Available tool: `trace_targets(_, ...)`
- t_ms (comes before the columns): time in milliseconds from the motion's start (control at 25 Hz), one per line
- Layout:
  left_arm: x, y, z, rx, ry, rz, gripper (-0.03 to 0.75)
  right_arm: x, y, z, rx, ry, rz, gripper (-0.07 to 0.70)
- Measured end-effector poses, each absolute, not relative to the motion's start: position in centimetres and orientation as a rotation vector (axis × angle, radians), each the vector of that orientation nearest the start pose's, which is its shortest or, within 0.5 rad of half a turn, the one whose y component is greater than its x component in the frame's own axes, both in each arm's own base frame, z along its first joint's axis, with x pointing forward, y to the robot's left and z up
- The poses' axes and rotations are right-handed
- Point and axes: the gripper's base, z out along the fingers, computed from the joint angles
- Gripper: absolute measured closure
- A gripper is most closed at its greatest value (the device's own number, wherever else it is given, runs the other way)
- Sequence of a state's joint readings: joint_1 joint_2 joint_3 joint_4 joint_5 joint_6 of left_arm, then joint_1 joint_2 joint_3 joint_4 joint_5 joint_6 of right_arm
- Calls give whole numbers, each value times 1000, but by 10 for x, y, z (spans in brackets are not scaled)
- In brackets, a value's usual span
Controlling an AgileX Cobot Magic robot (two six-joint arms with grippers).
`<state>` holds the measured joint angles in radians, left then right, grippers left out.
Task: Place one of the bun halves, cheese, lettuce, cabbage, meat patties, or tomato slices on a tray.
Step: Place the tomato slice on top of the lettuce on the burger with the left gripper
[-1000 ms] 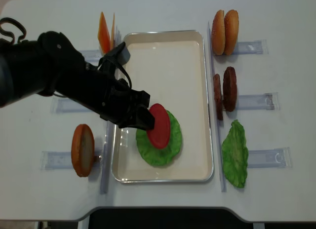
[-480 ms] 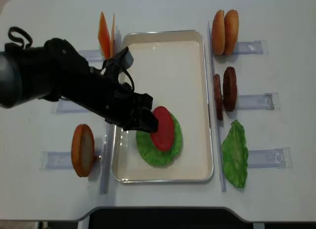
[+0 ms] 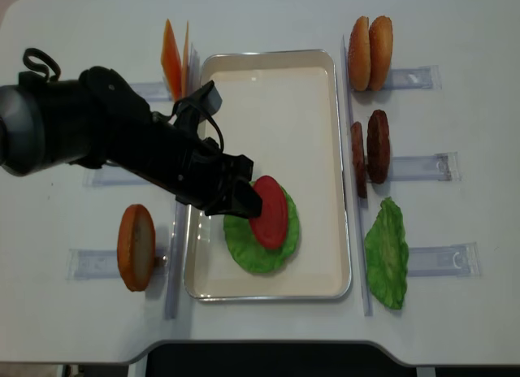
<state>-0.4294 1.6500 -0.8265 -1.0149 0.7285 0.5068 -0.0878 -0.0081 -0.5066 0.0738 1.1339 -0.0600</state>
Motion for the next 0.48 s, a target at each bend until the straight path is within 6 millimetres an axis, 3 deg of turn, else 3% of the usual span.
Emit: trace_targets(480, 244, -168, 175, 247, 2844, -1024, 650, -10, 7, 273, 22, 2100, 0, 231)
